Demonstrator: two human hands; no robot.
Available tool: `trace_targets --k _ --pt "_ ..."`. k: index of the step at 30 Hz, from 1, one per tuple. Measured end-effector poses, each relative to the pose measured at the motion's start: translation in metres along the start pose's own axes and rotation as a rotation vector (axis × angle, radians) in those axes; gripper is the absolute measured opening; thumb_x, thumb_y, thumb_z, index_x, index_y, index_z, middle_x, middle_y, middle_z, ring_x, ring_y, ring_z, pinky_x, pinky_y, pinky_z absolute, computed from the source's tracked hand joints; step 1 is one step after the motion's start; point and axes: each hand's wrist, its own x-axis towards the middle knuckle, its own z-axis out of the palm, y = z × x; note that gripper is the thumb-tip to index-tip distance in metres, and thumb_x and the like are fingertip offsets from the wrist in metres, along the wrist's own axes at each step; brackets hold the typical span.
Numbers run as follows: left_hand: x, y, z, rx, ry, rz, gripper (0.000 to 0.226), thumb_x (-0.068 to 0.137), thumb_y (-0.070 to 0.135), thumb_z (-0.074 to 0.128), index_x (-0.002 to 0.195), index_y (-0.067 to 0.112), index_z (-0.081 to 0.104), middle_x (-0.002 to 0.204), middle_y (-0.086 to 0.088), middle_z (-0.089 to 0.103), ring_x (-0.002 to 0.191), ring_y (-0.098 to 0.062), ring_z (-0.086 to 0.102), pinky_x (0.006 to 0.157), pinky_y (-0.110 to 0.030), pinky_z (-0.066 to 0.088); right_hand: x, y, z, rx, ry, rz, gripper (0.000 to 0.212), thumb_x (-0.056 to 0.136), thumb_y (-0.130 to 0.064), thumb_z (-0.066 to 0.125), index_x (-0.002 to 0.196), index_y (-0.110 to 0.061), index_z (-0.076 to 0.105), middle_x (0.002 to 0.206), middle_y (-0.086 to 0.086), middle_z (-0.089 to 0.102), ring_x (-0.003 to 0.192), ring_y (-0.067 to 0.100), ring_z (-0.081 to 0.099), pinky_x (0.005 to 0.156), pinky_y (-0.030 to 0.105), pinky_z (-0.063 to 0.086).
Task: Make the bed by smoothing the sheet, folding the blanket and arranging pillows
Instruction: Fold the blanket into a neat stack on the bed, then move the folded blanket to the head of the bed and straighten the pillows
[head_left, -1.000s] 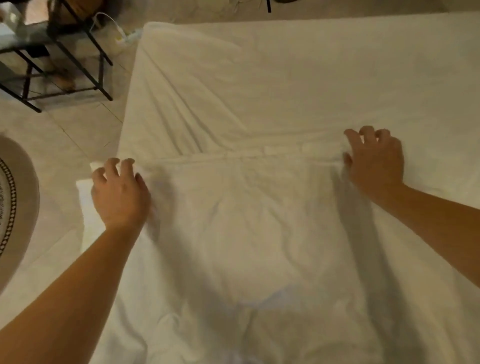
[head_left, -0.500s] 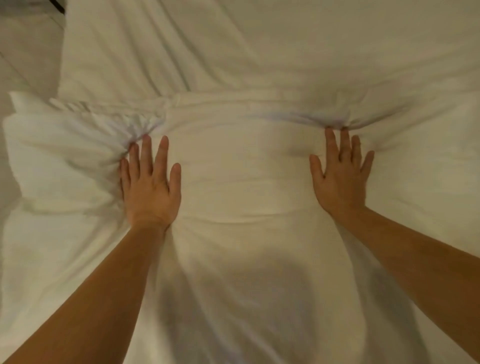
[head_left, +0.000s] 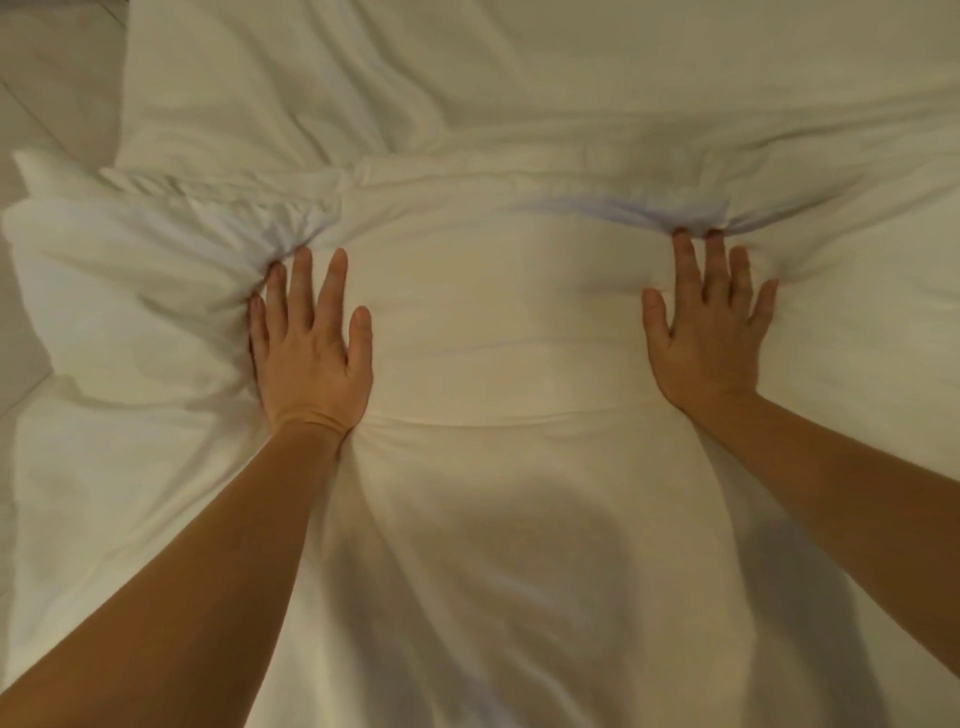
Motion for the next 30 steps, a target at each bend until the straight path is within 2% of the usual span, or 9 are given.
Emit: trace_targets --k 4,9,11,14,17,23,26,30 --pt "0.003 -0.003 -0.009 -0.023 -0.085 0.0 0.059 0.105 0.059 0.019 0.161 0.043 0.007 0.171 0.006 0.008 0.158 -0.02 0.005 0.128 -0.043 0.002 -0.001 0.0 -0.012 -0.009 -0.083 -0.003 0.064 0.102 -0.061 0.017 0.158 -0.036 -0.001 0.167 0.005 0.01 0.152 0.034 0.011 0.119 0.064 0.007" --pt "0.01 -0.01 -0.034 -0.083 -0.24 0.044 0.062 0.102 0.066 0.015 0.16 0.046 0.006 0.171 0.006 0.006 0.158 -0.019 0.001 0.127 -0.042 0.0 0.003 0.005 -0.047 -0.029 -0.327 0.021 0.072 0.097 -0.068 0.01 0.158 -0.034 -0.006 0.168 0.004 -0.002 0.154 0.033 0.003 0.12 0.061 0.004" --pt "0.002 -0.014 -0.052 -0.07 -0.248 0.079 0.064 0.102 0.065 0.015 0.161 0.042 0.007 0.171 0.002 0.007 0.158 -0.023 0.002 0.127 -0.042 0.002 -0.014 0.0 -0.07 -0.004 -0.314 -0.007 0.073 0.098 -0.065 0.016 0.159 -0.03 -0.001 0.168 0.007 0.003 0.153 0.034 0.006 0.121 0.059 0.007" --pt "-0.034 -0.028 -0.081 -0.073 -0.228 0.062 0.062 0.104 0.06 0.02 0.162 0.037 0.014 0.17 -0.003 0.011 0.157 -0.028 0.004 0.127 -0.045 0.005 -0.064 -0.014 -0.092 0.015 -0.227 -0.146 0.071 0.1 -0.06 0.025 0.16 -0.028 0.004 0.167 0.011 0.012 0.151 0.036 0.016 0.12 0.058 0.016" --pt "-0.084 -0.057 -0.108 0.001 -0.231 0.075 0.063 0.104 0.06 0.016 0.162 0.036 0.013 0.171 -0.004 0.01 0.157 -0.029 0.002 0.127 -0.046 0.004 -0.119 -0.029 -0.107 0.008 -0.201 -0.242 0.071 0.101 -0.058 0.03 0.16 -0.026 0.008 0.165 0.013 0.018 0.149 0.036 0.024 0.118 0.056 0.024" --pt "-0.179 -0.135 -0.163 0.016 -0.262 -0.091 0.063 0.102 0.066 0.012 0.161 0.045 0.005 0.172 0.002 0.001 0.158 -0.024 -0.005 0.128 -0.044 0.003 -0.234 -0.062 -0.129 0.037 -0.242 -0.384 0.07 0.1 -0.055 0.033 0.16 -0.029 0.009 0.166 0.007 0.019 0.15 0.031 0.024 0.12 0.05 0.026" --pt "-0.214 -0.163 -0.188 0.012 -0.261 -0.141 0.065 0.1 0.069 0.009 0.16 0.046 0.005 0.172 0.001 0.002 0.158 -0.026 -0.003 0.128 -0.046 0.006 -0.284 -0.08 -0.139 0.073 -0.267 -0.413 0.07 0.098 -0.056 0.035 0.159 -0.025 0.02 0.163 0.01 0.027 0.147 0.033 0.031 0.117 0.051 0.031" --pt "-0.245 -0.189 -0.21 -0.062 -0.301 -0.176 0.064 0.1 0.069 0.015 0.16 0.046 0.008 0.171 0.002 0.003 0.158 -0.026 -0.002 0.128 -0.045 0.006 -0.338 -0.11 -0.152 0.064 -0.285 -0.456 0.07 0.098 -0.057 0.035 0.159 -0.027 0.018 0.164 0.009 0.025 0.149 0.032 0.028 0.119 0.049 0.027"
